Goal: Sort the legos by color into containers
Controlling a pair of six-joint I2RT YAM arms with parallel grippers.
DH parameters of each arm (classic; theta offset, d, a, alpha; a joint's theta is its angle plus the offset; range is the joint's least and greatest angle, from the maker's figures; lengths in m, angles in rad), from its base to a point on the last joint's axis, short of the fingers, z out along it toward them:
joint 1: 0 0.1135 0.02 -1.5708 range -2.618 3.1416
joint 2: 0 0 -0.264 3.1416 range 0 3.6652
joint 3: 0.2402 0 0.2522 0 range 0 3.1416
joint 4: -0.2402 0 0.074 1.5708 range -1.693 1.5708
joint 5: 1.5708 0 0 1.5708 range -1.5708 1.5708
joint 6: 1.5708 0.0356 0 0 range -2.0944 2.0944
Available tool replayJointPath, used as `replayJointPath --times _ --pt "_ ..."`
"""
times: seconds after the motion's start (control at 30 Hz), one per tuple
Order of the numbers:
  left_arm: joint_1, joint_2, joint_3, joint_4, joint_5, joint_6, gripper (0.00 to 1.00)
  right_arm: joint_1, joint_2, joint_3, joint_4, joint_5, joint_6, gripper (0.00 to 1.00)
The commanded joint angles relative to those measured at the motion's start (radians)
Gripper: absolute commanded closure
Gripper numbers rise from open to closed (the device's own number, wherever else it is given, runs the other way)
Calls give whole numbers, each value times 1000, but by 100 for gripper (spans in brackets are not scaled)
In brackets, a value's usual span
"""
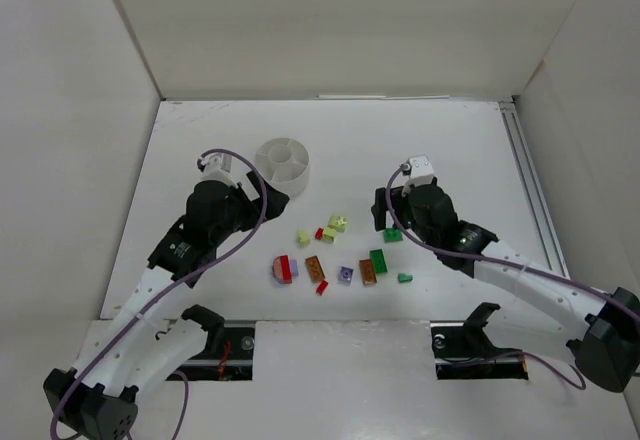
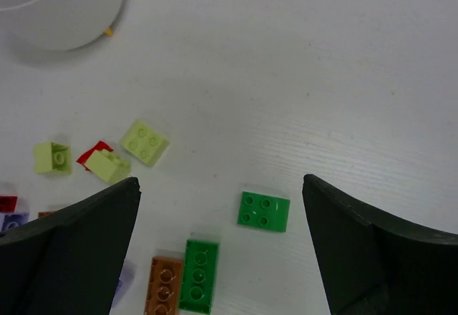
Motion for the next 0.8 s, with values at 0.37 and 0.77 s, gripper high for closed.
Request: replayJointPath --times 0.37,0.77 --pt "-8 61 -6 -54 -70 -7 0 9 138 125 -336 152 156 3" --pt "-8 72 -15 -54 -70 -7 0 9 412 155 -266 124 165 19"
